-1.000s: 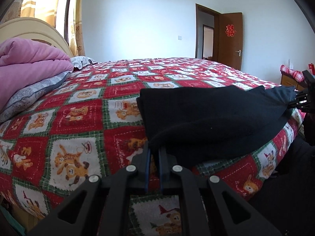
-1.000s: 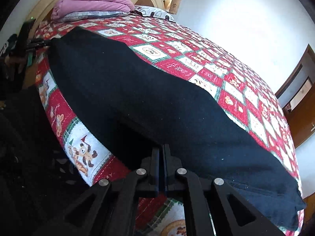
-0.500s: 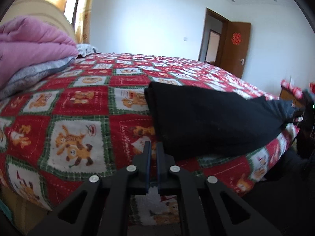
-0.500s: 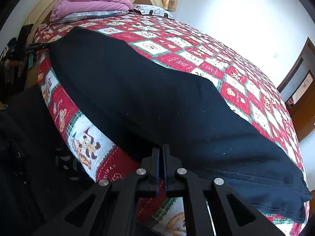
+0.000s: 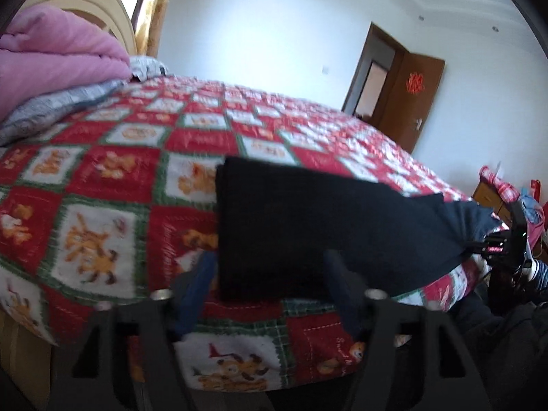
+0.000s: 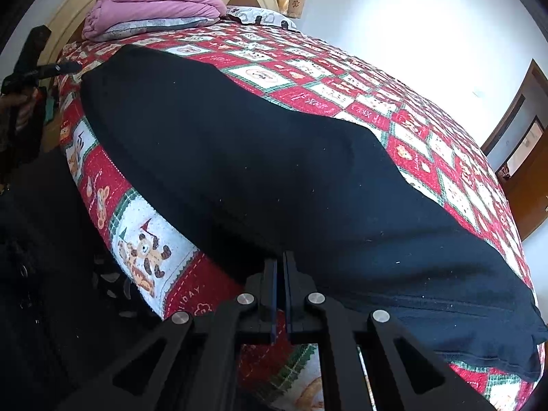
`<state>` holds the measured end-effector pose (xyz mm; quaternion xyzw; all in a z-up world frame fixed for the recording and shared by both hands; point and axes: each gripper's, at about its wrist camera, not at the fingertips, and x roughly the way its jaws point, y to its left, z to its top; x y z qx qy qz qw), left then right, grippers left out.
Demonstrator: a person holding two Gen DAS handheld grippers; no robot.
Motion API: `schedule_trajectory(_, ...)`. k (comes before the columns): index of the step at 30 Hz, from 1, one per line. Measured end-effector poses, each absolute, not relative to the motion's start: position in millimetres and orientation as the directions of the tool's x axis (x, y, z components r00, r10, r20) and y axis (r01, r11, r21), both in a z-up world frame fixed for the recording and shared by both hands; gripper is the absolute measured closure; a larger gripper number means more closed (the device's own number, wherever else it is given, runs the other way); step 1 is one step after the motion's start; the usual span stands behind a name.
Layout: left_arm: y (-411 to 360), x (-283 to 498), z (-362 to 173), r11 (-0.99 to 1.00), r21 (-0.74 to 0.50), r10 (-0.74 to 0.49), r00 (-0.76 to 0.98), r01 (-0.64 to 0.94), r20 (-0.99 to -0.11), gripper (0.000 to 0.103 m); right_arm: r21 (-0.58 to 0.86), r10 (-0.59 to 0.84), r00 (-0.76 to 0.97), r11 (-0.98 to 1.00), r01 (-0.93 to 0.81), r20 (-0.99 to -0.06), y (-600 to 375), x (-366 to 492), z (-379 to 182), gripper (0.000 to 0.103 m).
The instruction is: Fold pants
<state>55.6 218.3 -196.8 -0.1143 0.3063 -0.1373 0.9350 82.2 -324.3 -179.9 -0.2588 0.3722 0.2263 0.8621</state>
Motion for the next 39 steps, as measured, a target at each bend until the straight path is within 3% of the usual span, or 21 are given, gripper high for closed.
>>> schedule_trajectory(3, 214, 60, -206, 0.952, -0.264, -0.283, 0.764, 0.153, -0.58, 0.066, -0.288, 0.192, 0.63, 0.765, -0.577, -0.753, -324, 81, -181, 0.1)
schedule_trajectory(5, 216, 60, -205, 0.961, -0.235, -0.258, 0.766, 0.143, -0.589, 0.088, -0.294, 0.188, 0.635, 0.765, -0.573, -0.75, -323, 80, -182, 0.1)
schedule_trajectory(10, 222, 53, -199, 0.956, -0.251, -0.274, 0.773, 0.153, -0.573, 0.091, -0.273, 0.216, 0.653, 0.782, -0.561, -0.726, -327, 74, -166, 0.1)
schedule_trajectory(14, 221, 54, -200, 0.957, -0.24, -0.275, 0.769, 0.162, -0.577, 0.091, -0.252, 0.236, 0.652, 0.787, -0.563, -0.72, -330, 68, -156, 0.1)
schedule_trajectory(20, 225, 51, -202, 0.956, -0.247, -0.279, 0.76, 0.16, -0.587, 0.091, -0.326, 0.154, 0.64, 0.757, -0.566, -0.752, -321, 70, -192, 0.1)
schedule_trajectory(25, 228, 48, -193, 0.953, -0.251, -0.286, 0.774, 0.168, -0.565, 0.091, -0.247, 0.226, 0.648, 0.795, -0.554, -0.727, -334, 68, -167, 0.1)
schedule_trajectory(31, 228, 50, -209, 0.955, -0.246, -0.282, 0.753, 0.163, -0.595, 0.091, -0.331, 0.149, 0.638, 0.753, -0.568, -0.756, -323, 67, -196, 0.1)
schedule_trajectory(33, 230, 50, -207, 0.958, -0.247, -0.27, 0.762, 0.148, -0.589, 0.082, -0.307, 0.163, 0.625, 0.759, -0.574, -0.763, -326, 68, -190, 0.098)
schedule_trajectory(35, 233, 48, -202, 0.966, -0.231, -0.234, 0.774, 0.117, -0.589, 0.065, -0.287, 0.173, 0.613, 0.766, -0.576, -0.771, -329, 71, -190, 0.096)
schedule_trajectory(37, 237, 45, -196, 0.972, -0.214, -0.204, 0.796, 0.096, -0.57, 0.059, -0.27, 0.179, 0.617, 0.782, -0.562, -0.767, -331, 72, -188, 0.094)
schedule_trajectory(38, 240, 44, -192, 0.975, -0.209, -0.184, 0.808, 0.077, -0.559, 0.056, -0.267, 0.178, 0.616, 0.785, -0.559, -0.767, -331, 72, -186, 0.091)
schedule_trajectory(39, 241, 43, -188, 0.977, -0.205, -0.167, 0.817, 0.061, -0.552, 0.054, -0.271, 0.175, 0.622, 0.787, -0.554, -0.763, -333, 73, -183, 0.08)
